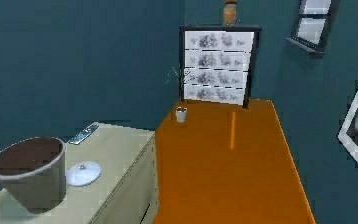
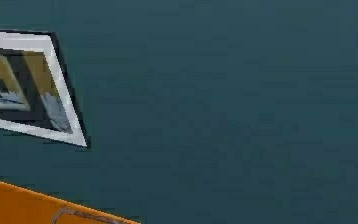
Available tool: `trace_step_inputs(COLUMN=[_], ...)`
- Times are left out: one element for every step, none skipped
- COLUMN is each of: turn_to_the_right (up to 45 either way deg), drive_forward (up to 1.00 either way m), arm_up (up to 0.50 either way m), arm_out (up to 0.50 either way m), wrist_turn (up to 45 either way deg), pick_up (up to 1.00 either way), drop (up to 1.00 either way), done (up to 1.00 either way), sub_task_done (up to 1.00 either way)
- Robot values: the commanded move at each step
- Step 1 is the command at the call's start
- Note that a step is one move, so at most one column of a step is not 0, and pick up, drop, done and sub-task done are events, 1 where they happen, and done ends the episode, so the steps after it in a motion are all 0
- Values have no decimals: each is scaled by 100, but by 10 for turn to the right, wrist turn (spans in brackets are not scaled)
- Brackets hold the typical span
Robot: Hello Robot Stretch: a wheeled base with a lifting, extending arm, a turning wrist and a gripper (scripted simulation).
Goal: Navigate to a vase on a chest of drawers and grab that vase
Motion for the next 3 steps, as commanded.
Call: trace_step_inputs(turn_to_the_right=[-450, -450, -270], drive_forward=[0, 0, 0], arm_up=[0, 0, 0], arm_out=[0, 0, 0], wrist_turn=[0, 0, 0], pick_up=[0, 0, 0], drop=[0, 0, 0], done=[0, 0, 0], sub_task_done=[0, 0, 0])
